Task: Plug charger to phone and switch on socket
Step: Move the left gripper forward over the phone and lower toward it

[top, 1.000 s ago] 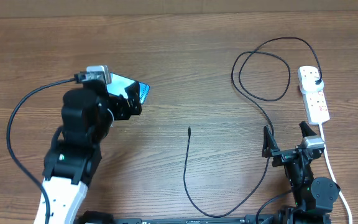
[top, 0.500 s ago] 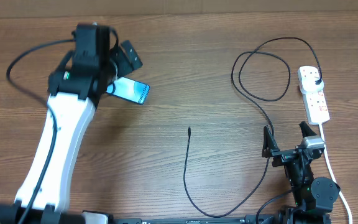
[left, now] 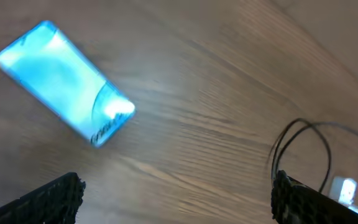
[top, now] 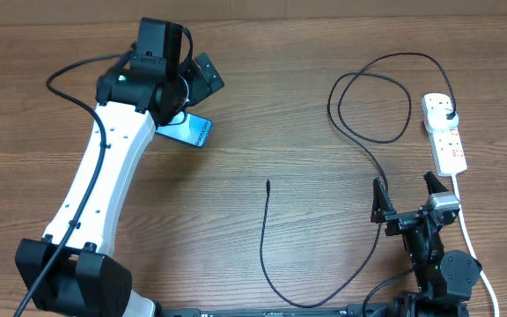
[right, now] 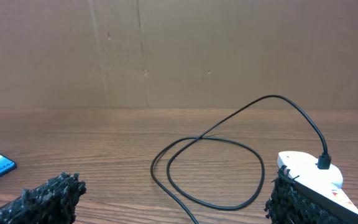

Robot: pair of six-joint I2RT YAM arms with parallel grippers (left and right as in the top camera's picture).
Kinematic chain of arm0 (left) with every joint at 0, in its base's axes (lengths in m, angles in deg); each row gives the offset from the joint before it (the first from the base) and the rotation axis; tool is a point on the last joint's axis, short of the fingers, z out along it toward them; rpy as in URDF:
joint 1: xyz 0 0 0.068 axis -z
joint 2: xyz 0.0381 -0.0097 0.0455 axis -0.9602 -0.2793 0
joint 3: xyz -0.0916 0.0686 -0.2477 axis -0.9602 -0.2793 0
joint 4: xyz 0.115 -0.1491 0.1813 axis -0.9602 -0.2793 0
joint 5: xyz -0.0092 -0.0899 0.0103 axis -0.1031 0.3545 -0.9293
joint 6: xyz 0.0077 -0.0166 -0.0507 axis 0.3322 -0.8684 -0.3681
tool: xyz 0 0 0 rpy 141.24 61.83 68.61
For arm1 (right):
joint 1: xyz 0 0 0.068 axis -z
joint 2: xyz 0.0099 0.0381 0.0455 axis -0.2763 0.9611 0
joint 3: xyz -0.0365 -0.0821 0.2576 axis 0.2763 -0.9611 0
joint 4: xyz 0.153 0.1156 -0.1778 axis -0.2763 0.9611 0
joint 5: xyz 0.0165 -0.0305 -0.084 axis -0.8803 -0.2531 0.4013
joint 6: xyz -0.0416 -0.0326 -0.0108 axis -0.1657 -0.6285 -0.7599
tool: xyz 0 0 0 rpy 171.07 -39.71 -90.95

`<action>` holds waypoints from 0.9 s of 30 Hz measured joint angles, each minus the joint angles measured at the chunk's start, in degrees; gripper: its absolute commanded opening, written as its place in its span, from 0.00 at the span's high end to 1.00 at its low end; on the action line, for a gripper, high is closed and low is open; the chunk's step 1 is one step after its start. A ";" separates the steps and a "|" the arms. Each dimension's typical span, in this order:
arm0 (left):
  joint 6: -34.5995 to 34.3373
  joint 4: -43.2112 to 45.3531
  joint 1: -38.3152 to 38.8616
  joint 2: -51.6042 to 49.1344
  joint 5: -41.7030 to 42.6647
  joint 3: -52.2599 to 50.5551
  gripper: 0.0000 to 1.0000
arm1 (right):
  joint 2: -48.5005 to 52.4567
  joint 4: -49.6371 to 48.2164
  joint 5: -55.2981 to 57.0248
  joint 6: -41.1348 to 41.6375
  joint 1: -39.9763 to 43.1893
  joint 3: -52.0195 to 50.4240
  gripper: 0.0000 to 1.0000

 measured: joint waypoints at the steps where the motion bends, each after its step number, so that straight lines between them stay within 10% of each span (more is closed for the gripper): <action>1: -1.90 -0.96 0.00 0.00 -0.28 0.07 0.00 | 0.00 0.02 0.00 0.02 0.00 0.00 0.00; 27: -28.55 -23.47 -0.04 -23.34 -9.55 24.87 0.00 | 0.00 0.00 0.00 0.00 0.00 0.00 0.00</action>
